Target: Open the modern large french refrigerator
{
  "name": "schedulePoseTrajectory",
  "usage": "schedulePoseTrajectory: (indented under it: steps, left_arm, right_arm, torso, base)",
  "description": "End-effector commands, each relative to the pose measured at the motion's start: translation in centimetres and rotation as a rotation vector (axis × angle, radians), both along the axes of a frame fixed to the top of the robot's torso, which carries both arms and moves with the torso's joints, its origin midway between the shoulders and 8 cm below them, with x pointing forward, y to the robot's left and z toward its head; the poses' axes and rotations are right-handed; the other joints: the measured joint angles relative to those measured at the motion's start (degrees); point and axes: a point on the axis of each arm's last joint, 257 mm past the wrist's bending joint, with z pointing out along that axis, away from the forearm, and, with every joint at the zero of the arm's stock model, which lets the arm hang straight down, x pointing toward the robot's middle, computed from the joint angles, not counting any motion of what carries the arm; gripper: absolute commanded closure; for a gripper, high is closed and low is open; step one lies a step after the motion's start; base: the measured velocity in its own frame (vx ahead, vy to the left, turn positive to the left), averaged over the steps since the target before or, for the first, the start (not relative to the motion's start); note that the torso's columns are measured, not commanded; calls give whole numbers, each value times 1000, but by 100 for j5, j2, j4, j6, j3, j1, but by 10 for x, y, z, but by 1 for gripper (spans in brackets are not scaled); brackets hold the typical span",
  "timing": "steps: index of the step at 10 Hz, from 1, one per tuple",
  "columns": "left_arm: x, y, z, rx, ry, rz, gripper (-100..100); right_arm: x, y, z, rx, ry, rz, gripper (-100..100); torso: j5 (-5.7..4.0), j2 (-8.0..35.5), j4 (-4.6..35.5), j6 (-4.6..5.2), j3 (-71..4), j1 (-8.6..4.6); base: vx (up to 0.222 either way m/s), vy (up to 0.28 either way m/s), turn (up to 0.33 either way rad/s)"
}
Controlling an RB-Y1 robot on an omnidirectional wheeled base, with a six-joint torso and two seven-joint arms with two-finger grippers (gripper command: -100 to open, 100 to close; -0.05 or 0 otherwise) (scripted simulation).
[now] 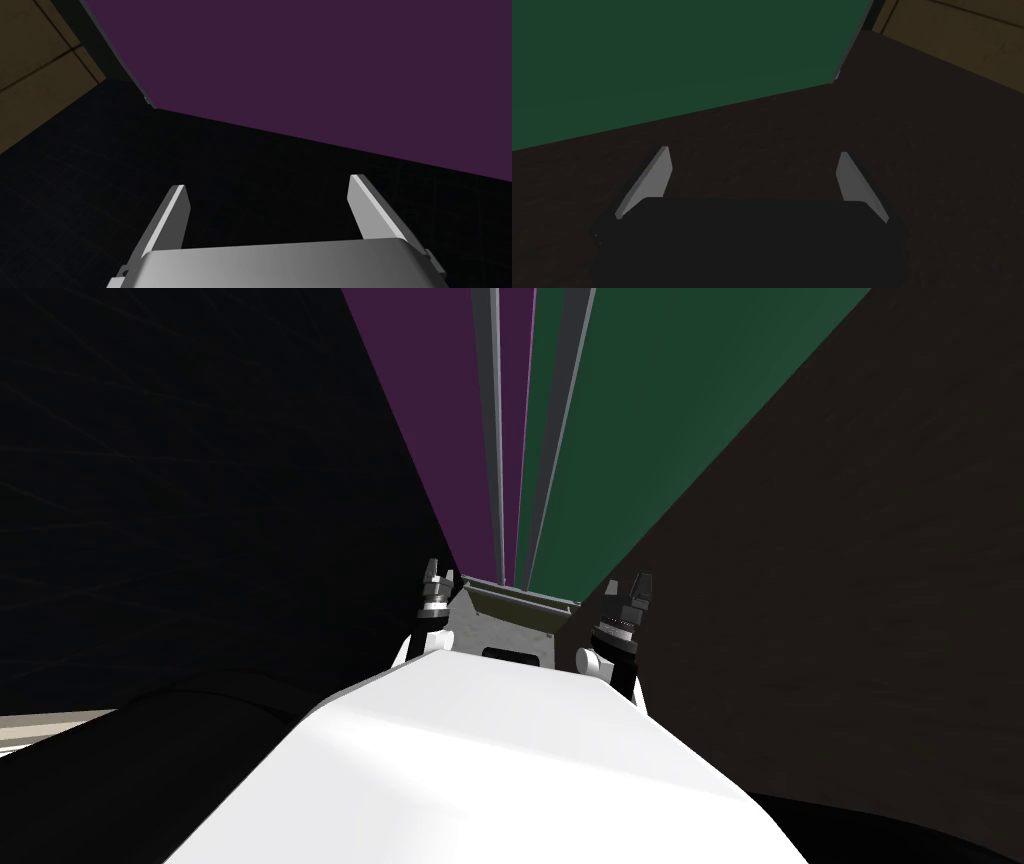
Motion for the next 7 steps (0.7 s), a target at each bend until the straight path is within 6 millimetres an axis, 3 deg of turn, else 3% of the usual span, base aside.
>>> schedulePoseTrajectory:
  steps: [1, 7]
  left_arm:
    - [0, 0, 0, 0, 0, 0, 0]
    - [0, 0, 0, 0, 0, 0, 0]
  right_arm:
    - [0, 0, 0, 0, 0, 0, 0]
    - [0, 0, 0, 0, 0, 0, 0]
  torso:
    - [0, 232, 235, 0, -467, 0]
    - [0, 2693, 2691, 0, -5381, 0]
  base:
    - [0, 0, 0]
    - [0, 0, 0]
